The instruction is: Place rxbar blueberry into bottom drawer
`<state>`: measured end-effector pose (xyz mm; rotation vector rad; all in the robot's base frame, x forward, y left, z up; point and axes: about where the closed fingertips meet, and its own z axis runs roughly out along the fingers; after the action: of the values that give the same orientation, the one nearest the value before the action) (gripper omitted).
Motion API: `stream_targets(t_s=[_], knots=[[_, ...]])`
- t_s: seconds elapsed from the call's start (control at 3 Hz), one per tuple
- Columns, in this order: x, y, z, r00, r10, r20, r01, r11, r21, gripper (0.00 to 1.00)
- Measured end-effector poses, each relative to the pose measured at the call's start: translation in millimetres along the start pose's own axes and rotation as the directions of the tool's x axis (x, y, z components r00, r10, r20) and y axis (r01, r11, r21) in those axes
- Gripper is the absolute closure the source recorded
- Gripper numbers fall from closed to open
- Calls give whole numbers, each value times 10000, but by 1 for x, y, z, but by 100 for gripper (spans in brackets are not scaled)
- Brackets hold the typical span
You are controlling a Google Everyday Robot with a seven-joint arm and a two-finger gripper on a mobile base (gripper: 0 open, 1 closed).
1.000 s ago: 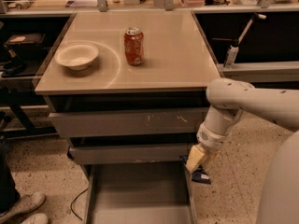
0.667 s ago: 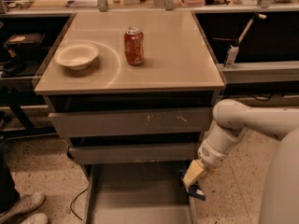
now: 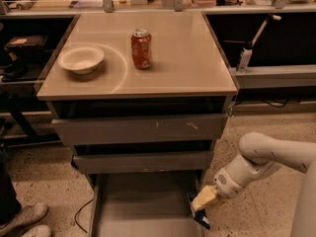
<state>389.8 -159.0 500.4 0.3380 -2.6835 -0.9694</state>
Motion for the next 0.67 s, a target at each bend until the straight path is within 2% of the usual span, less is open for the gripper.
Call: stream_targets(t_s=[0.33, 0.67], knots=[[0, 0, 0, 10000, -15, -10, 15, 10000, 11, 100], [0, -13, 34, 9994, 327, 133, -320, 9983, -484, 100]])
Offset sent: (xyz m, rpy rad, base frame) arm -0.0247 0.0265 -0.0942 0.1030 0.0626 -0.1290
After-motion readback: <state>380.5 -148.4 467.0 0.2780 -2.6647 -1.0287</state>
